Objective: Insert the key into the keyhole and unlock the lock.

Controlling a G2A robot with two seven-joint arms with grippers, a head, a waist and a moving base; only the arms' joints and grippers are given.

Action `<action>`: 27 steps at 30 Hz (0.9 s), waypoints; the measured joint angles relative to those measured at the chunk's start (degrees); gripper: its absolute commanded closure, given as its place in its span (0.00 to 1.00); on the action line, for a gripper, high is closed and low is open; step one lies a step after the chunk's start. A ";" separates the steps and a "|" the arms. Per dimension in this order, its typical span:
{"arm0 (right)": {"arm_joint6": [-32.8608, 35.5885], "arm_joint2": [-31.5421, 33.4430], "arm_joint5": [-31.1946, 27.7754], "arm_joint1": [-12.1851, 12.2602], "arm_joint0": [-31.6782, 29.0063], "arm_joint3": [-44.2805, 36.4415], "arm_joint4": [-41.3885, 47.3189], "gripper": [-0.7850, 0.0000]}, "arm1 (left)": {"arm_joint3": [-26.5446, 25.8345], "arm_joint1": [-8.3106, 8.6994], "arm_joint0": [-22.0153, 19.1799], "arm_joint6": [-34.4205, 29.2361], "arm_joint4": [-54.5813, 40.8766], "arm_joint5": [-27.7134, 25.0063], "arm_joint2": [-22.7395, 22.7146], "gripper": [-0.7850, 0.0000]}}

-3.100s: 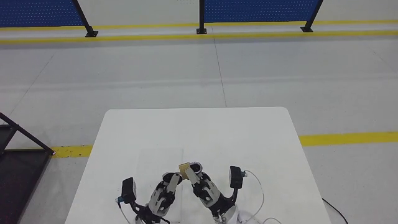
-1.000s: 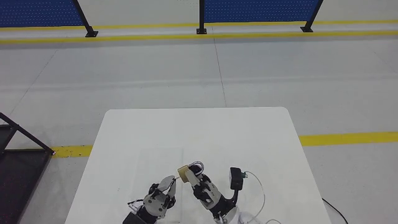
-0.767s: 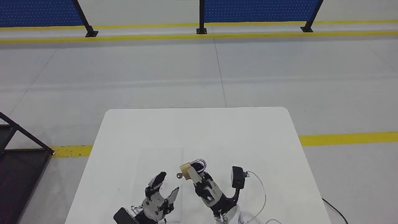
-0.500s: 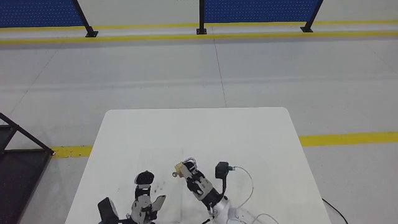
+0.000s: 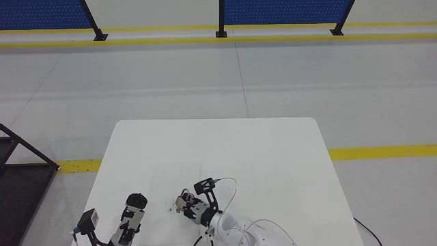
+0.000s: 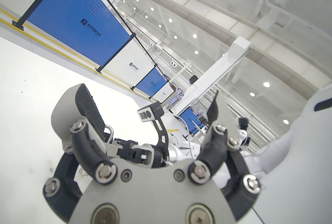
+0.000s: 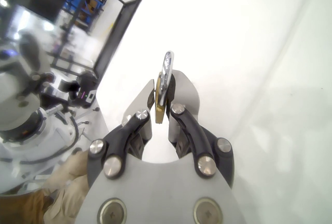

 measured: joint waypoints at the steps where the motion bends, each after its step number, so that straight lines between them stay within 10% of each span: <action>1: 0.12 -0.44 0.37 -0.24 0.40 0.58 0.03 0.84 | 0.02 0.00 -0.01 0.00 0.01 0.00 0.01 0.00; 4: 0.29 -1.77 1.52 -0.86 1.53 2.26 -0.42 0.57 | 0.02 -0.01 0.00 0.09 0.15 -0.01 0.04 0.00; 5: 0.12 -2.06 1.64 -0.99 1.77 2.62 -0.43 0.08 | 0.02 -0.01 0.00 0.09 0.15 -0.01 0.04 0.00; 6: -0.16 -2.38 1.71 -1.12 2.03 3.00 -0.44 0.00 | 0.01 -0.01 0.00 0.10 0.15 -0.01 0.04 0.00; 27: -9.60 4.99 -6.13 4.92 -6.26 -6.99 -4.51 0.00 | 0.01 -0.01 0.00 0.09 0.14 -0.01 0.04 0.00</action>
